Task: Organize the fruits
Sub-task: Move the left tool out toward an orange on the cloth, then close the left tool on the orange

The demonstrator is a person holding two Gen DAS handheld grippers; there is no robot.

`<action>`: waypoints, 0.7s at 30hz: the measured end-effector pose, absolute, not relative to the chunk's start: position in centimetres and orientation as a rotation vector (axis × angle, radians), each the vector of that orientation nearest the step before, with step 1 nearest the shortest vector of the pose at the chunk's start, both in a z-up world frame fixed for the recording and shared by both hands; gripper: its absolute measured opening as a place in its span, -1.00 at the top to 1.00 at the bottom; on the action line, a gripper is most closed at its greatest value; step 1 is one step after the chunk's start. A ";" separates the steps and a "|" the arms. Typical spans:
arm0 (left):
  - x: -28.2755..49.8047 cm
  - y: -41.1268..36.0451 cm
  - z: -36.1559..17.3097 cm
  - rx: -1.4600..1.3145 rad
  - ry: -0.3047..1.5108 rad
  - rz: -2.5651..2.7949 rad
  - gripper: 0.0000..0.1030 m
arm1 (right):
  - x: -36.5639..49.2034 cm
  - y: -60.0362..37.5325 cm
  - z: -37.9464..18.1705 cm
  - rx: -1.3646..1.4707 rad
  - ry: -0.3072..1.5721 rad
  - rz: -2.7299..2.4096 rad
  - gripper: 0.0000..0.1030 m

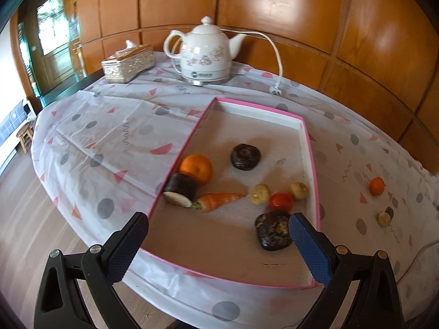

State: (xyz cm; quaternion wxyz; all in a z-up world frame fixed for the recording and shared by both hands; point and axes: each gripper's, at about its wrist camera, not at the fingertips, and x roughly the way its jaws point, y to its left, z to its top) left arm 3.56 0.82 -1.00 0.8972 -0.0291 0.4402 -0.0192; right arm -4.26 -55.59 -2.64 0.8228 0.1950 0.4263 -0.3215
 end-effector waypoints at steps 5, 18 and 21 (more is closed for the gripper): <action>4.2 -1.4 -1.3 -0.017 0.935 -0.086 -0.99 | -4.8 -55.8 -2.2 0.419 0.889 -0.725 0.25; 6.4 -10.6 -1.5 0.047 0.990 -0.307 -0.99 | -6.2 -57.0 -1.5 0.506 0.853 -0.747 -0.02; 6.9 -13.3 -2.0 0.058 1.018 -0.378 -0.81 | -6.4 -57.1 -1.5 0.533 0.841 -0.726 -0.02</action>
